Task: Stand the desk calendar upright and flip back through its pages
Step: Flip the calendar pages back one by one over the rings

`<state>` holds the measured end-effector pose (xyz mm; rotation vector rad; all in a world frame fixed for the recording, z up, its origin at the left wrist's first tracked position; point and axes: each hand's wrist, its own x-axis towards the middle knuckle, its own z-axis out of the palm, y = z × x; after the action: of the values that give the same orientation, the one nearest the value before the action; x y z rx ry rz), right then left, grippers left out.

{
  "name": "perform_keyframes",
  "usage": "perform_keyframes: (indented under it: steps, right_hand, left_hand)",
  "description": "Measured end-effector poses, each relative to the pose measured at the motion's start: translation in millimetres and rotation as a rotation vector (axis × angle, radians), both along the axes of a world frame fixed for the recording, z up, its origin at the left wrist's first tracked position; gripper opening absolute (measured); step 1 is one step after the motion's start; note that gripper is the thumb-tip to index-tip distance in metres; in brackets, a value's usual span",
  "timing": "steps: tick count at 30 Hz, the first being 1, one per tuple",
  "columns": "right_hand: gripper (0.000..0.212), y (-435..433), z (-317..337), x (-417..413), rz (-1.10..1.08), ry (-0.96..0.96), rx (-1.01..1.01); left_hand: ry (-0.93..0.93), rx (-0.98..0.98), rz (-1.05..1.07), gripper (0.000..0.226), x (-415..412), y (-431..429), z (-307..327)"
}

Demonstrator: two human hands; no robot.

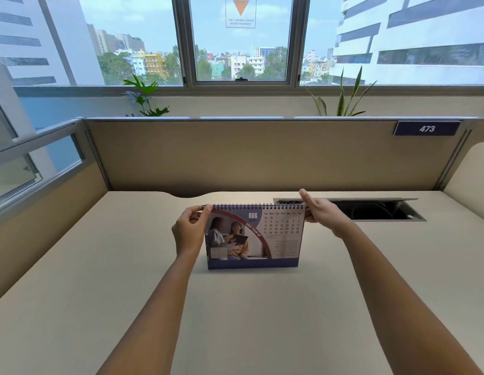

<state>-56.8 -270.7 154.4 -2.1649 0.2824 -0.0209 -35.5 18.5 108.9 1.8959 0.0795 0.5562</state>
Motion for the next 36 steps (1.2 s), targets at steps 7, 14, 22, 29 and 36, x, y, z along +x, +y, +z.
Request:
perform_keyframes:
  steps: [7, 14, 22, 29, 36]
  right_hand:
    - [0.063, 10.9, 23.1, 22.6, -0.057, 0.224, -0.182]
    - [0.042, 12.8, 33.1, 29.9, -0.047, 0.195, -0.172]
    - [0.029, 14.3, 34.2, 31.4, -0.067, 0.214, -0.033]
    - [0.035, 13.4, 28.6, 33.6, -0.186, 0.150, 0.357]
    - [0.035, 6.3, 29.7, 24.7, -0.061, 0.006, 0.754]
  left_hand:
    - [0.015, -0.022, 0.024, 0.035, 1.3, -0.9, 3.4]
    - [0.021, -0.039, 0.029, 0.034, 3.4, -1.2, 1.9]
    - [0.014, -0.027, 0.029, 0.033, 4.1, -1.0, -0.8]
    - [0.017, -0.030, 0.031, 0.034, 4.7, -1.2, -2.4]
    - [0.034, -0.079, 0.028, 0.038, 4.5, 0.8, -2.4]
